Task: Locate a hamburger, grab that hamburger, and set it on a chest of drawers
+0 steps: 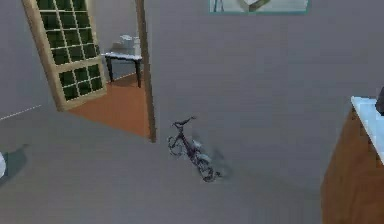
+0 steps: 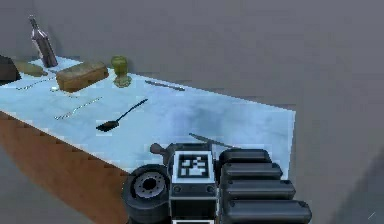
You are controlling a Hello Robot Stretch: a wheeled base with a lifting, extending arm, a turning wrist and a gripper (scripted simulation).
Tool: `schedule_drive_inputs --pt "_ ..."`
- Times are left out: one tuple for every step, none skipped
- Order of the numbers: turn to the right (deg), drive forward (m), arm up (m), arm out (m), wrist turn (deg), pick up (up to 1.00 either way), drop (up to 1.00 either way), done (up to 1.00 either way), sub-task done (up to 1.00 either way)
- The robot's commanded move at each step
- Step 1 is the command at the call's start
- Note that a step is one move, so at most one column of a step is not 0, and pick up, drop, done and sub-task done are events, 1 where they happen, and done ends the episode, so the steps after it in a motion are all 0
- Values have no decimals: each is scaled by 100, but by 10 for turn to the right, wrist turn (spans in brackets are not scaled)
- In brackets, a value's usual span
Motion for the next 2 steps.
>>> schedule_drive_inputs --pt "-450 0 0 0 0 0 0 0 0" --pt "-180 0 0 0 0 0 0 0 0"
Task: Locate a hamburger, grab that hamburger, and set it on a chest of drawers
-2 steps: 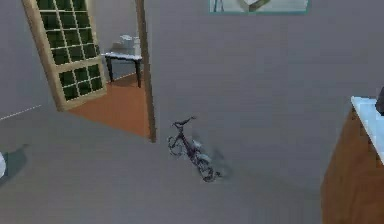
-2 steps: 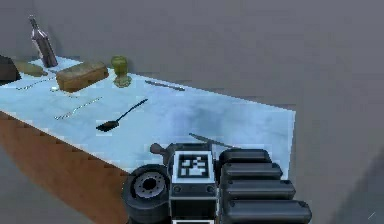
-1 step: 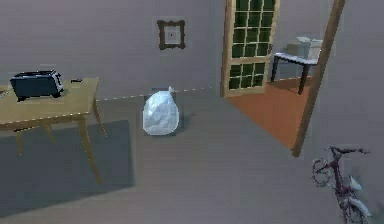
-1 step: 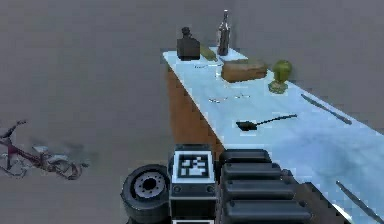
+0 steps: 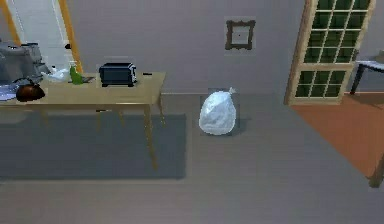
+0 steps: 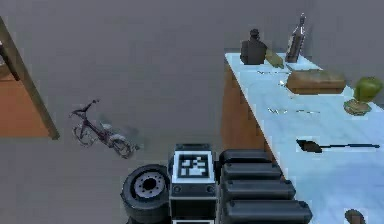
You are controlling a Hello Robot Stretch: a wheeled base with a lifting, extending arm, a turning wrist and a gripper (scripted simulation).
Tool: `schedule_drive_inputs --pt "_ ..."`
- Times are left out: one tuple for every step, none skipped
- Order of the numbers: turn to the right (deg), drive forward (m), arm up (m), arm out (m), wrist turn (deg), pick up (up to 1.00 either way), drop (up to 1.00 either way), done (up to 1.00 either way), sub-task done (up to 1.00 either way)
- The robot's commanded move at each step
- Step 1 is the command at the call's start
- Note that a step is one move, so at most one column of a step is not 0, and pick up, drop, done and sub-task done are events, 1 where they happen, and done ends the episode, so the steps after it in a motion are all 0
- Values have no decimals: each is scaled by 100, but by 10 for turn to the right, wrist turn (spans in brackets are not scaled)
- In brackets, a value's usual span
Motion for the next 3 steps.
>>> schedule_drive_inputs --pt "0 20 0 0 0 0 0 0 0" --pt "-450 0 0 0 0 0 0 0 0" --pt "-120 0 0 0 0 0 0 0 0"
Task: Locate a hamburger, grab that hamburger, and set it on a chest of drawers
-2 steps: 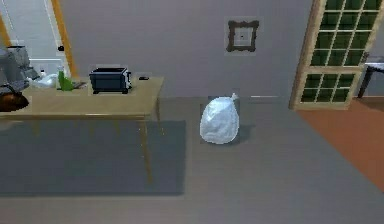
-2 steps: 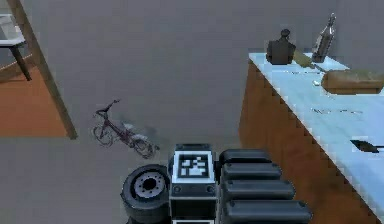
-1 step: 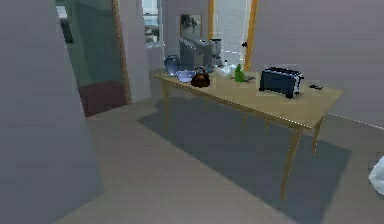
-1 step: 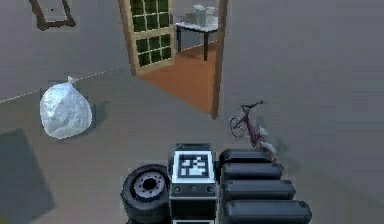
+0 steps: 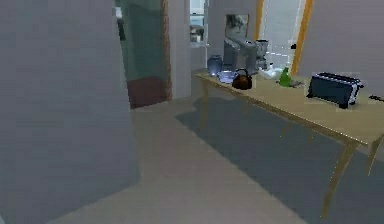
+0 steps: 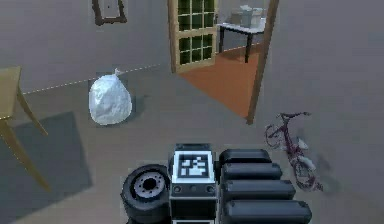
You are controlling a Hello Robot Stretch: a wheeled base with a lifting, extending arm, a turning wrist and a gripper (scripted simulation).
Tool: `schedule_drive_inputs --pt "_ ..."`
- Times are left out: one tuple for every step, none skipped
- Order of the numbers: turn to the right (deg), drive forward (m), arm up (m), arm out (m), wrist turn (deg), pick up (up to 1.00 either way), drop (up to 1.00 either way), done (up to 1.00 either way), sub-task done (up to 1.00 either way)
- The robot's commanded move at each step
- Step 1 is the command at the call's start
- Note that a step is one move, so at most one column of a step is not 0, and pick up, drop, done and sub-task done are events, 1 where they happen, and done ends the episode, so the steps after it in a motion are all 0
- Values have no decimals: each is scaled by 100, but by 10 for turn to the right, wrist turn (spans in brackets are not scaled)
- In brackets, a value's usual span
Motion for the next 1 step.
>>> schedule_drive_inputs --pt "-30 0 0 0 0 0 0 0 0"
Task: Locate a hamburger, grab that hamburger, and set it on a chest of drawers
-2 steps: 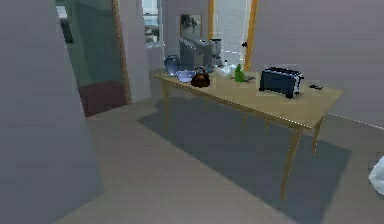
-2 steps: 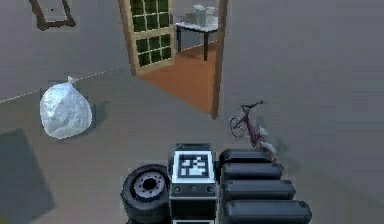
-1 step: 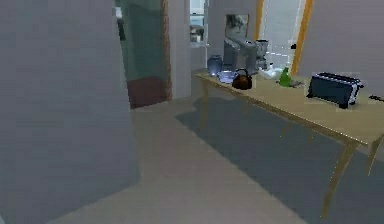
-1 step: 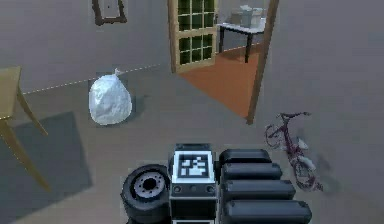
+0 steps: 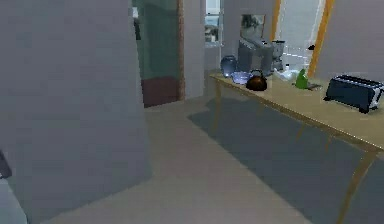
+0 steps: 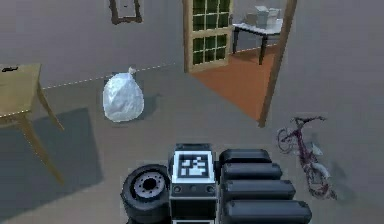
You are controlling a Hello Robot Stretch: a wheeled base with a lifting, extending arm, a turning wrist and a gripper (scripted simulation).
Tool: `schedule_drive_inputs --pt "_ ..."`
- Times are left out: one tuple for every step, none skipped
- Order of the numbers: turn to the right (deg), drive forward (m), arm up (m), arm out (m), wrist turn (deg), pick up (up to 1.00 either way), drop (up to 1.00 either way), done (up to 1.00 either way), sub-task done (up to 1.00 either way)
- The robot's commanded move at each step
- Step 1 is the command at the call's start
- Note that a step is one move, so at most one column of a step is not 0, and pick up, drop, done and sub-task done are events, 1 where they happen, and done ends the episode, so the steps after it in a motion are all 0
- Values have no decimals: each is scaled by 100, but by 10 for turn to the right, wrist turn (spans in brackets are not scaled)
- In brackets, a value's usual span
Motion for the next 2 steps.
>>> schedule_drive_inputs --pt "0 100 0 0 0 0 0 0 0" --pt "0 35 0 0 0 0 0 0 0"
